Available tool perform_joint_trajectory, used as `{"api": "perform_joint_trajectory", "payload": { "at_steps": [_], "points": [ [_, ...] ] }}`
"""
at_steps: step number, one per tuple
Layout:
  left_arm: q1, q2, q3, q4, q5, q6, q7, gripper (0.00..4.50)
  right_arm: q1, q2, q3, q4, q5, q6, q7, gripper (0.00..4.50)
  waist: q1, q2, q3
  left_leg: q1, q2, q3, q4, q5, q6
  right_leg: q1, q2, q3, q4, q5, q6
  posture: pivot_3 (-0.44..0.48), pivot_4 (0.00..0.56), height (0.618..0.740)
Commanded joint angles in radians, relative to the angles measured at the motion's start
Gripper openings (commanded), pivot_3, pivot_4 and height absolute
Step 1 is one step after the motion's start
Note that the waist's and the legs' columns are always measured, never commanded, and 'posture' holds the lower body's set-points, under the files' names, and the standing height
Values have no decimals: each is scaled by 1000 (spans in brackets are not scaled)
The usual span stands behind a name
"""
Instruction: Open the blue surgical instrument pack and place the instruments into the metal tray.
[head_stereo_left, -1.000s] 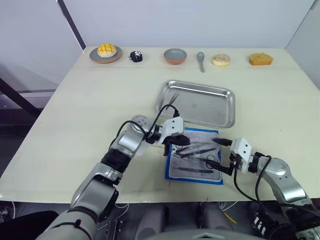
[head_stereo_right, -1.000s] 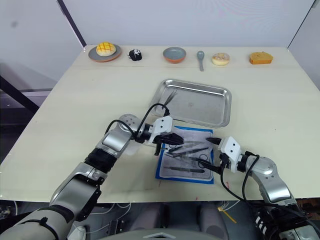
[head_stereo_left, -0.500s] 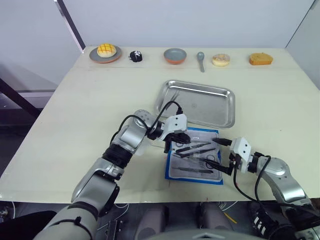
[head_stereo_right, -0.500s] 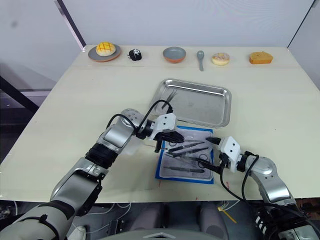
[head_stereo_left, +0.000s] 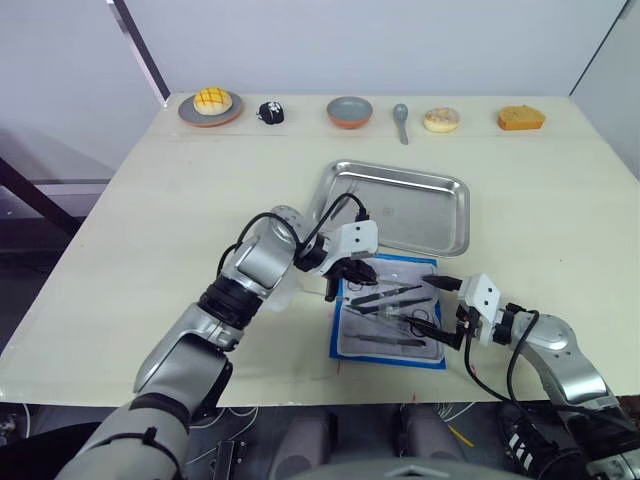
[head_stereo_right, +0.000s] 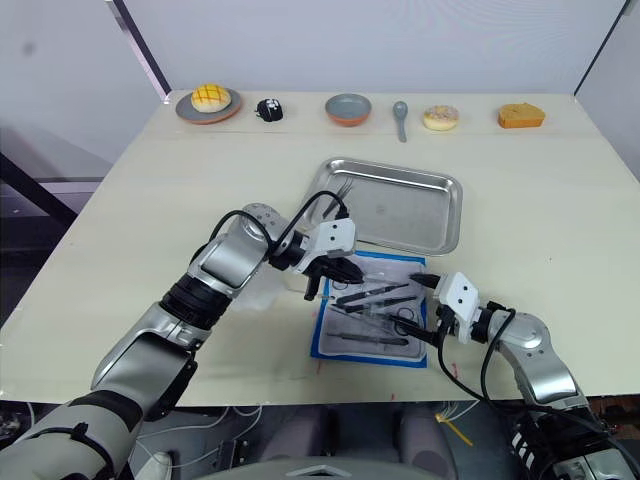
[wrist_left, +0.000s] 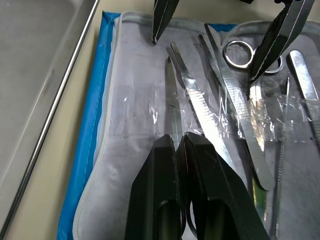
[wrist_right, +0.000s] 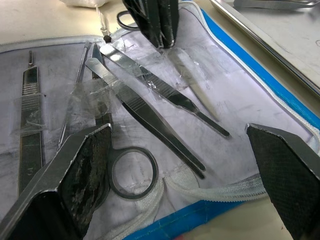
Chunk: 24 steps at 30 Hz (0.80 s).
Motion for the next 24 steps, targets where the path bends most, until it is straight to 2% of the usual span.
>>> {"api": "perform_joint_trajectory", "payload": {
  "at_steps": [1, 10, 24],
  "points": [
    [-44, 10, -4, -50, 1, 55, 1, 70, 31, -3, 40, 114, -103, 41, -41, 4500, 0, 0, 0, 0, 0, 0, 0, 0, 0, 0, 0, 0, 0, 0, 0, 0, 150, 740],
    [-61, 39, -16, -71, -6, 99, -14, 70, 28, 4, 42, 121, -108, 34, -44, 4500, -1, 0, 0, 0, 0, 0, 0, 0, 0, 0, 0, 0, 0, 0, 0, 0, 150, 740],
    [-58, 170, 0, -93, -28, 58, -89, 70, 29, 7, 41, 127, -109, 34, -41, 4500, -1, 0, 0, 0, 0, 0, 0, 0, 0, 0, 0, 0, 0, 0, 0, 0, 150, 740]
  ]
}}
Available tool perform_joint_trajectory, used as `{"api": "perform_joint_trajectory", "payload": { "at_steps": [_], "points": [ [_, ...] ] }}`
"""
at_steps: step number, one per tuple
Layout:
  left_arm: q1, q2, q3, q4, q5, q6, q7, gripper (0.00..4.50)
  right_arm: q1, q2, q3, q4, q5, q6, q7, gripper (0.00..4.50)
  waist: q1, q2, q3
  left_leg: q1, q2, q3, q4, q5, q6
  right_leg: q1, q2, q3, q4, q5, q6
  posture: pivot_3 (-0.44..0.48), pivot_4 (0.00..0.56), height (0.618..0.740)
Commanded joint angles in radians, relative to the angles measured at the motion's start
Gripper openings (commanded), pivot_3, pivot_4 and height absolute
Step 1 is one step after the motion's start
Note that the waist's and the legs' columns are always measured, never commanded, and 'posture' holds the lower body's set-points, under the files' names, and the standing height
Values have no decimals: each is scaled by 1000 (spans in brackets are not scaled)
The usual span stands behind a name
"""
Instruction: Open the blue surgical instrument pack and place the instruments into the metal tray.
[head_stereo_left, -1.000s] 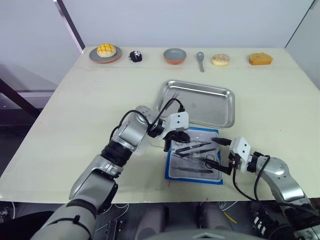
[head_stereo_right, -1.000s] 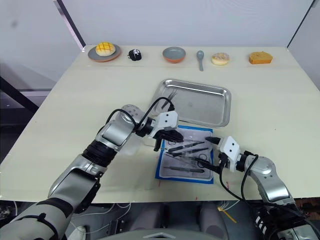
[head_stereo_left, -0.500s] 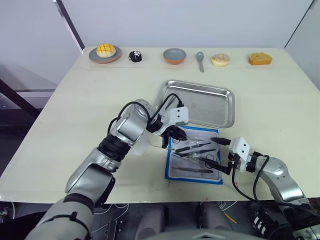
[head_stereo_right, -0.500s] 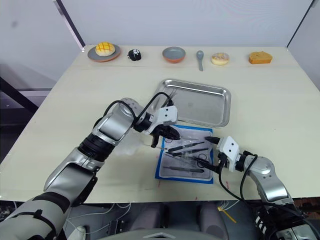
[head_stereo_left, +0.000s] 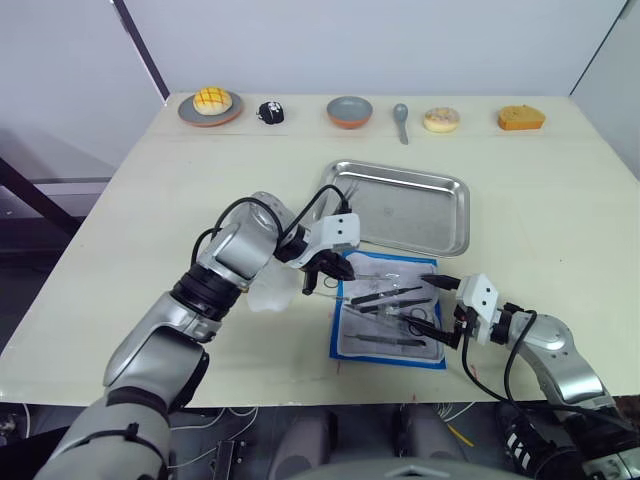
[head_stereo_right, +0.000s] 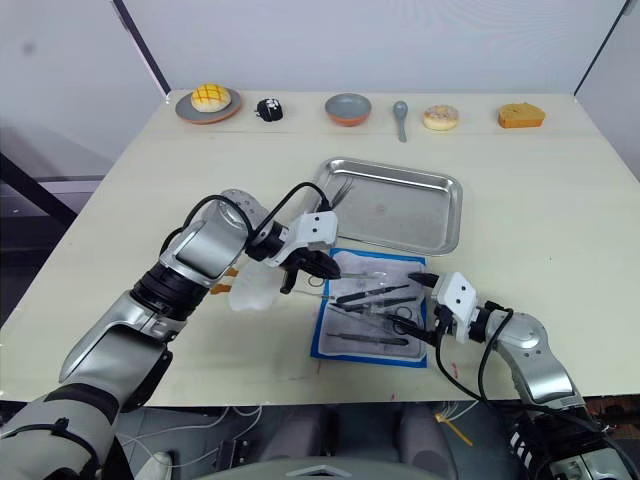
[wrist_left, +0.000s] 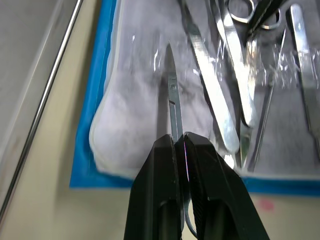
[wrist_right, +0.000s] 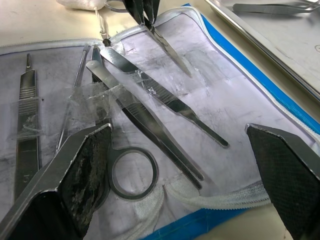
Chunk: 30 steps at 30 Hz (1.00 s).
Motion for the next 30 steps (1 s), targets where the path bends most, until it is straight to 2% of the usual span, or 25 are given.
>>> {"api": "perform_joint_trajectory", "payload": {
  "at_steps": [1, 10, 12, 16, 21, 25, 30],
  "points": [
    [-18, 43, 26, -46, -25, -10, -39, 70, 33, -8, 39, 120, -98, 50, -35, 4500, -1, 0, 0, 0, 0, 0, 0, 0, 0, 0, 0, 0, 0, 0, 0, 0, 150, 740],
    [-34, 170, 72, -52, -61, -48, -121, 70, 40, -15, 37, 120, -96, 48, -30, 4500, -1, 0, 0, 0, 0, 0, 0, 0, 0, 0, 0, 0, 0, 0, 0, 0, 150, 740],
    [-48, 167, 112, -50, -103, -5, -118, 70, 44, -17, 35, 120, -96, 46, -29, 4500, 0, 0, 0, 0, 0, 0, 0, 0, 0, 0, 0, 0, 0, 0, 0, 0, 150, 740],
    [-57, 111, 205, -47, -172, 66, -31, 70, 48, -19, 35, 117, -95, 47, -28, 4500, 1, 0, 0, 0, 0, 0, 0, 0, 0, 0, 0, -1, 0, 0, 0, 0, 150, 740],
    [-45, 7, 303, -65, -227, 153, 148, 70, 48, -20, 36, 114, -93, 49, -25, 4500, 1, 0, 0, 0, 0, 0, 0, 0, 0, 0, 0, 0, 0, 0, 0, 0, 150, 740],
    [-27, -137, 404, -107, -259, 279, 390, 70, 43, -24, 35, 115, -92, 51, -18, 4500, 1, -1, 0, 0, 0, -1, 0, 0, 0, 0, 0, 0, 0, 0, 0, 0, 150, 740],
    [10, -264, 437, -133, -227, 294, 638, 70, 39, -31, 34, 119, -92, 50, -10, 4500, 2, 0, 0, 0, 0, 0, 0, 2, -4, 0, 0, 1, 1, 0, 0, 0, 150, 740]
  ]
}}
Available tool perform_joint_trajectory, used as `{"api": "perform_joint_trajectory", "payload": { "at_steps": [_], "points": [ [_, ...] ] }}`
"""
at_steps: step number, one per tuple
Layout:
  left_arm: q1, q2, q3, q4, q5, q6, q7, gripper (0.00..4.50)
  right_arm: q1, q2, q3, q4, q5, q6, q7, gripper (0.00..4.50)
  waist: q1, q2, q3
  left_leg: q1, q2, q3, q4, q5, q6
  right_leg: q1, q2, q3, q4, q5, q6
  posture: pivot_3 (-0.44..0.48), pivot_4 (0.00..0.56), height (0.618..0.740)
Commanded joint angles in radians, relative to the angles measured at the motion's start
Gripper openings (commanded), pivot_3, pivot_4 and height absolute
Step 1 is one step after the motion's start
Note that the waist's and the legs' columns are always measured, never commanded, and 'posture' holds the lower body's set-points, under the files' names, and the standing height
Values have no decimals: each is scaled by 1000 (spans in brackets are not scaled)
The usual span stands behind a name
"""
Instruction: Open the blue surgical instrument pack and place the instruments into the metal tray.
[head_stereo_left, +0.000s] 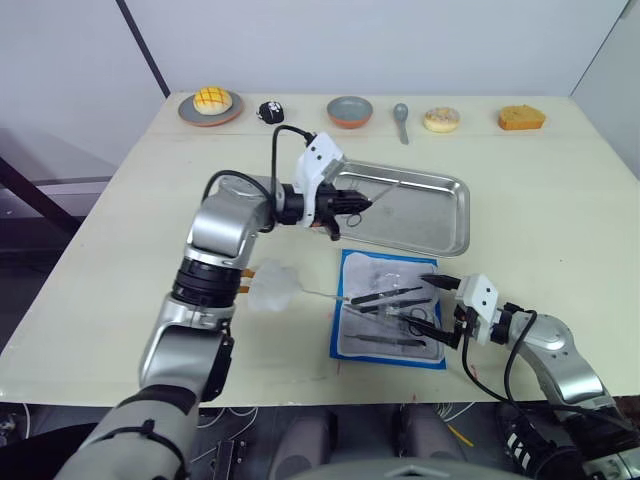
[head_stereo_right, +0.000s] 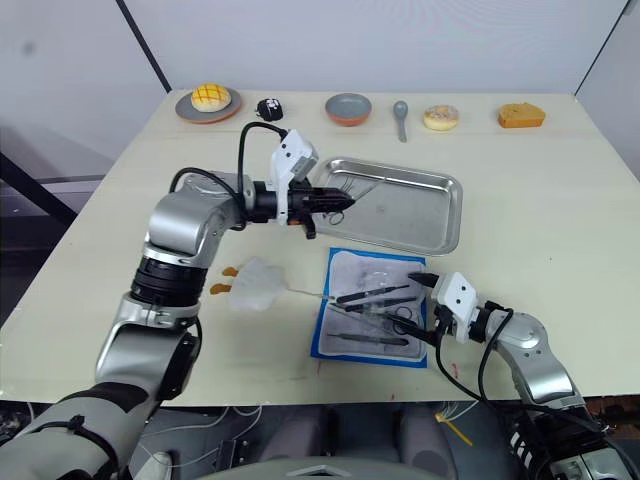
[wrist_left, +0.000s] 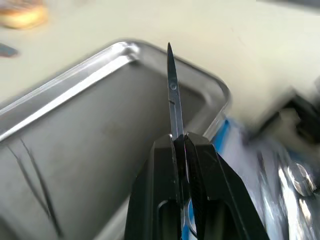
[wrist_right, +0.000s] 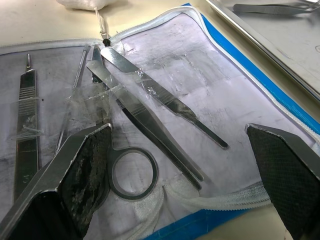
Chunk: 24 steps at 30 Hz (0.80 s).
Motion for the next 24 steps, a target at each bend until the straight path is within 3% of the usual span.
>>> {"api": "perform_joint_trajectory", "payload": {
  "at_steps": [1, 8, 19, 24],
  "points": [
    [17, -63, 47, -43, 12, 7, 171, 70, 38, -29, 34, 118, -91, 54, -12, 4500, 1, 0, 0, 0, 0, 0, 0, 0, 0, 0, 0, 0, 0, 0, 0, 0, 150, 740],
    [45, -193, 13, 4, 74, -34, 403, 70, 39, -32, 32, 116, -89, 56, -14, 4500, 5, 0, 0, 0, 0, 0, 0, 0, 0, 0, -1, 0, 0, 0, 0, 0, 150, 740],
    [-44, -305, 47, 317, 98, -182, 570, 70, 40, -25, 32, 114, -90, 55, -26, 4500, 5, 0, 0, 0, -1, 0, 0, 0, -1, 0, -1, 0, -1, 0, 0, 0, 150, 740],
    [-100, -311, 68, 461, 105, -220, 625, 70, 43, -24, 33, 111, -93, 54, -29, 4500, 4, -1, 0, 0, -1, 0, 0, 0, -1, 0, -1, 0, 0, 0, 0, 0, 150, 740]
  ]
}}
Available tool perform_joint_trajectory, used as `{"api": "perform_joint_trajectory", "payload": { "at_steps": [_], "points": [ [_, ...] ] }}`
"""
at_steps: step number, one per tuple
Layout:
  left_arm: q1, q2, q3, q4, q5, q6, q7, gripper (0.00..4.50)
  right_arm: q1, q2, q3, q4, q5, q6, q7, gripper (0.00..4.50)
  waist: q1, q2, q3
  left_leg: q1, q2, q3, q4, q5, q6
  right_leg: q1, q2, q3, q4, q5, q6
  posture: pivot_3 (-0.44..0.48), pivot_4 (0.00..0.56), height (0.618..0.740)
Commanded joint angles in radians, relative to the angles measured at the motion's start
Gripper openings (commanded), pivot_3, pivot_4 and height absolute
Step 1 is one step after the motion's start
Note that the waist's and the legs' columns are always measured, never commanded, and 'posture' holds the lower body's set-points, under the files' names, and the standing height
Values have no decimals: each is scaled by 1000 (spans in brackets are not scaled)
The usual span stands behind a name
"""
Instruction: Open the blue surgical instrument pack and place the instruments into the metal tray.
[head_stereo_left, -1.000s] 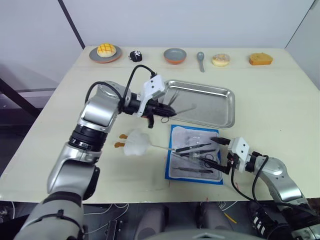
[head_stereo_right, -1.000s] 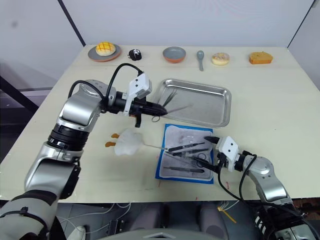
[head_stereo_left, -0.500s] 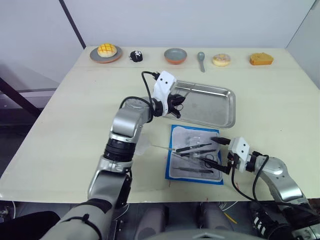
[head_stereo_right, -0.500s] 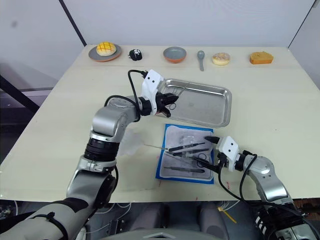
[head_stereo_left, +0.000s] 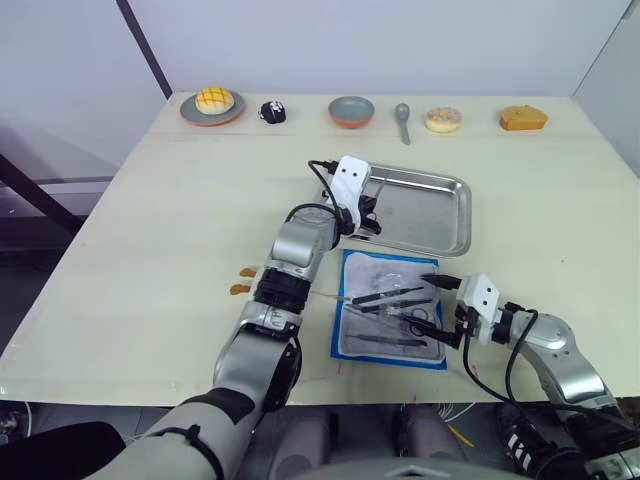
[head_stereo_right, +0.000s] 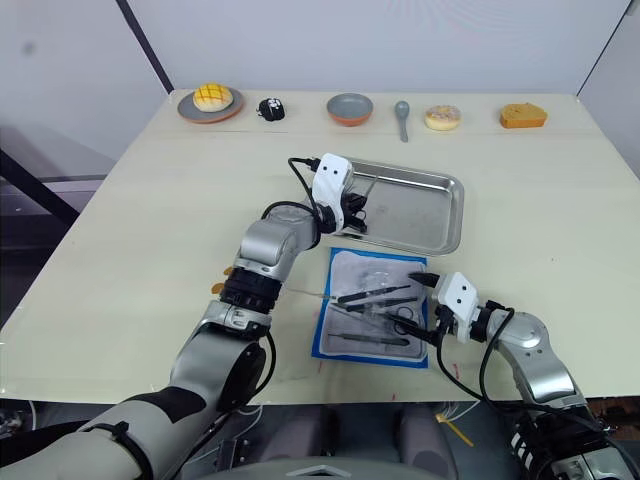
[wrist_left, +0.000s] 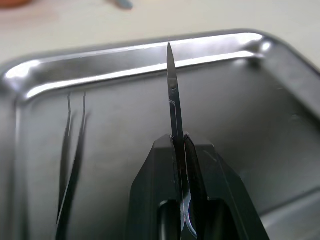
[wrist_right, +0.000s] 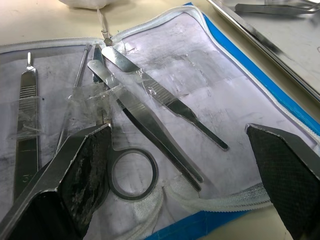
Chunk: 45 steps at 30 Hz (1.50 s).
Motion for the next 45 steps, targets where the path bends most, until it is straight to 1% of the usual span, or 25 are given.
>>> {"api": "perform_joint_trajectory", "payload": {
  "at_steps": [1, 7, 12, 17, 23, 24, 25, 26, 31, 37, 39, 43, 45],
  "points": [
    [-56, 3, 22, 68, 13, -38, 33, 70, 44, -16, 33, 112, -94, 54, -31, 4500, 0, 0, 0, 0, 0, 0, 0, 0, 0, 0, 0, 0, 0, 0, 0, 0, 150, 740],
    [-118, 8, 33, 234, 30, -76, 61, 70, 43, -14, 35, 113, -96, 51, -32, 4500, 0, 0, 0, 0, 0, 0, 0, 0, 0, 0, 0, 0, 0, 0, 0, 0, 150, 740],
    [-153, 6, 42, 333, 35, -108, 71, 70, 42, -17, 33, 111, -95, 52, -30, 4500, 0, 0, 0, 0, 0, 0, 0, 0, 0, 0, 0, 0, 0, 0, 0, 0, 150, 740],
    [-171, 15, 53, 389, 36, -128, 100, 70, 47, -18, 29, 109, -94, 51, -33, 4500, 0, 0, 0, 0, 0, 0, 0, 0, 0, 0, 0, -1, 0, 0, 0, 0, 150, 740],
    [-172, 27, 58, 399, 43, -131, 111, 70, 53, -19, 27, 105, -93, 51, -36, 4500, 1, 0, 0, 0, 0, 0, 0, 0, 0, 0, 0, -1, 0, 0, 0, 0, 150, 740],
    [-171, 27, 58, 397, 43, -130, 110, 412, 53, -19, 27, 106, -93, 51, -36, 4500, 1, 0, 0, 0, 0, 0, 0, 0, 0, 0, 0, -1, 0, 0, 0, 0, 150, 740],
    [-170, 27, 57, 395, 45, -130, 110, 845, 54, -19, 27, 106, -93, 50, -36, 4500, 1, 0, 0, 0, 0, 0, 0, 0, 0, 0, 0, -1, 0, 0, 0, 0, 150, 740],
    [-170, 26, 56, 391, 46, -128, 109, 949, 53, -18, 26, 107, -93, 50, -36, 4500, 1, 0, 0, 0, -1, 0, 0, 0, 0, 0, 0, -1, 0, 0, 0, 0, 150, 740],
    [-163, 19, 51, 360, 49, -118, 99, 949, 50, -15, 28, 111, -94, 48, -37, 4500, 1, 0, 0, 0, -1, 0, 0, 0, 0, 0, 0, -1, 0, 0, 0, 0, 150, 740],
    [-148, 17, 40, 261, 50, -112, 74, 949, 49, -14, 28, 113, -95, 47, -37, 4500, 1, 0, 0, 0, 0, 0, 0, 0, 0, 0, 0, -1, 0, 0, 0, 0, 150, 740],
    [-143, 20, 36, 189, 37, -111, 40, 949, 50, -15, 27, 112, -95, 47, -38, 4500, 0, 0, 0, 0, 0, 0, 0, 0, 0, 0, 0, 0, 0, 0, 0, 0, 150, 740],
    [-87, 41, 29, 38, -14, -185, -116, 949, 51, -17, 25, 114, -94, 47, -37, 4500, 1, 0, 0, 0, 0, 0, 0, 0, -1, 0, 0, 0, 0, 0, 0, 0, 150, 740],
    [-51, 68, 17, -30, -32, -185, -188, 949, 52, -17, 24, 115, -94, 47, -38, 4500, 0, 0, 0, 0, 0, 0, 0, 0, -1, 0, -1, 0, 0, 0, 0, 0, 150, 740]
  ]
}}
